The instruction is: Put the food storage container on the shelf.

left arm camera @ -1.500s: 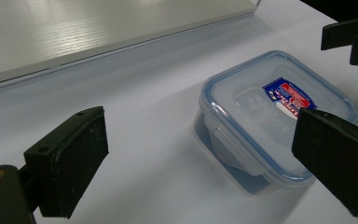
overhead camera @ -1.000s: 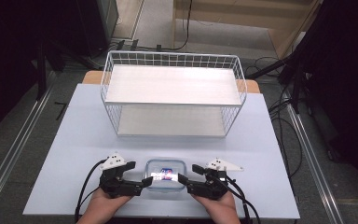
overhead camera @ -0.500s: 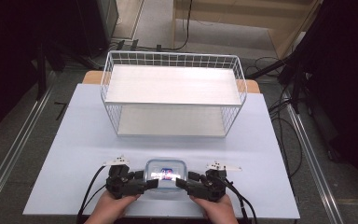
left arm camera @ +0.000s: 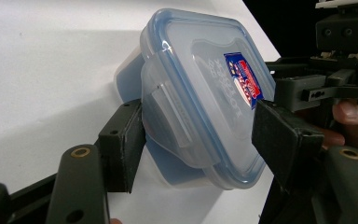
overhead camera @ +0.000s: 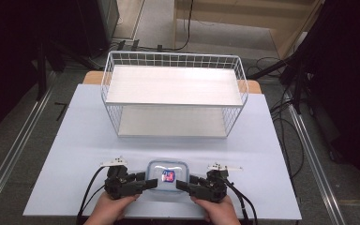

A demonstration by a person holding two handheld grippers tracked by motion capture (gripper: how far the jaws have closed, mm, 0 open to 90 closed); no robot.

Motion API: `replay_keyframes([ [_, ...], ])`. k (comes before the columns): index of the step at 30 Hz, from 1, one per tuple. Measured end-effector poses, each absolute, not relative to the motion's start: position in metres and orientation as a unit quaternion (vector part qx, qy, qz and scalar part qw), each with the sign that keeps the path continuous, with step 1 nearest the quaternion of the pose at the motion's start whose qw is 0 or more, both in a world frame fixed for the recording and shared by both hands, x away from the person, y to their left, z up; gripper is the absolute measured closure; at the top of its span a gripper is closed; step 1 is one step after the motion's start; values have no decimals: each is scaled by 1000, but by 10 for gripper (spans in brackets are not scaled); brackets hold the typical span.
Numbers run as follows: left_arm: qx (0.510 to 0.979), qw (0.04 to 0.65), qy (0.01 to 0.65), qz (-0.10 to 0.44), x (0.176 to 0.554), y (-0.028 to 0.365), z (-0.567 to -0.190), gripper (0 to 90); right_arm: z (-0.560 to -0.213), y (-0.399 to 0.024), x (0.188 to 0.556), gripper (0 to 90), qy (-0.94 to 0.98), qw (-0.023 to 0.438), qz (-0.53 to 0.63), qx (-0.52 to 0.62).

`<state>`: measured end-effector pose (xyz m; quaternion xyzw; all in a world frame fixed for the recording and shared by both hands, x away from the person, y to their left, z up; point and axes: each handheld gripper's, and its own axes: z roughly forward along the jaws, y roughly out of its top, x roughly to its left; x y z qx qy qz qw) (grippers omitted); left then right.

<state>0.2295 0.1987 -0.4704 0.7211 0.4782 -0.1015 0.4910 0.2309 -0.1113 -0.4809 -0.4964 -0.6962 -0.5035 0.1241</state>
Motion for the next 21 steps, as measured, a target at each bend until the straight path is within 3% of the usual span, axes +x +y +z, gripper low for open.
replay_keyframes([
  [6,725,497,468,-90,224,202,-465,432,-480,-117,228,465,-680,128,-517,-504],
  [21,749,497,438,-26,215,197,-456,499,-469,-117,220,519,-700,83,-519,-483],
])
